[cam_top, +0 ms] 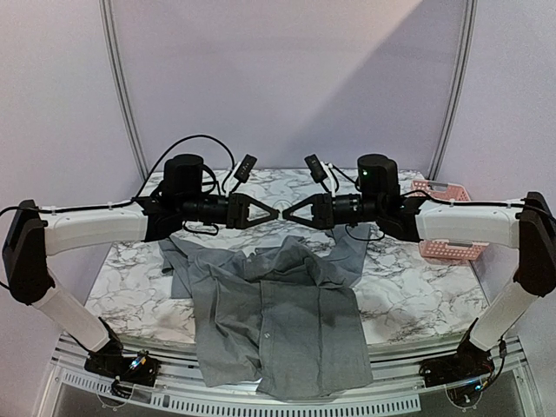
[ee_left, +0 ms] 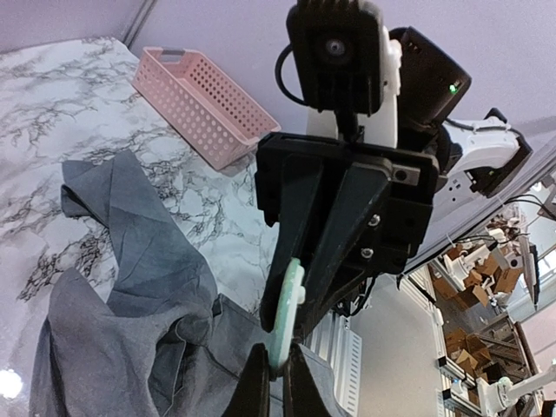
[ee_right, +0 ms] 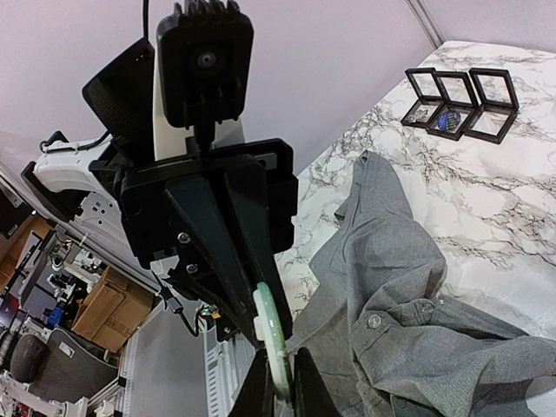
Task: Remove the brooch from the garment
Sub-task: Close the brooch securely.
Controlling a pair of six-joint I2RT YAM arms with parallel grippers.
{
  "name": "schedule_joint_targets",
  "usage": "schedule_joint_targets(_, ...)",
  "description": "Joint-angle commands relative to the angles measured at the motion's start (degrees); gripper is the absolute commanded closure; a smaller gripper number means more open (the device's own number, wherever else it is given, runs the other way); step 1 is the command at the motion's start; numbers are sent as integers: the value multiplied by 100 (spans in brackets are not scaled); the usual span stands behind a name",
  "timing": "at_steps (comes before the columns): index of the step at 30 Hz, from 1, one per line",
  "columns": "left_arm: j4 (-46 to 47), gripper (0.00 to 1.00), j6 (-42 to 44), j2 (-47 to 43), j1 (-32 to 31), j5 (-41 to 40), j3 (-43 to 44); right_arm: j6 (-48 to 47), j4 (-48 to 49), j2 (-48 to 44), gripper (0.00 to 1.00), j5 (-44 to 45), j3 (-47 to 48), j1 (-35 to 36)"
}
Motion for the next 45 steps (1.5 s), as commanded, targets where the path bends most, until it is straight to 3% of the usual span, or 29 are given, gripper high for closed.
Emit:
schedule_joint_targets(1,105,100,95,-115,-275,637,121,138,-70,260,100,798,162,-74)
schedule_joint_targets(16,-85,100,189,-261,-268,207,90,280,44,261,100,949,37,-160)
schedule_joint_targets(45,-108,100,217,-311,-259,122,47,864,111,184,100,1521,-295,-411)
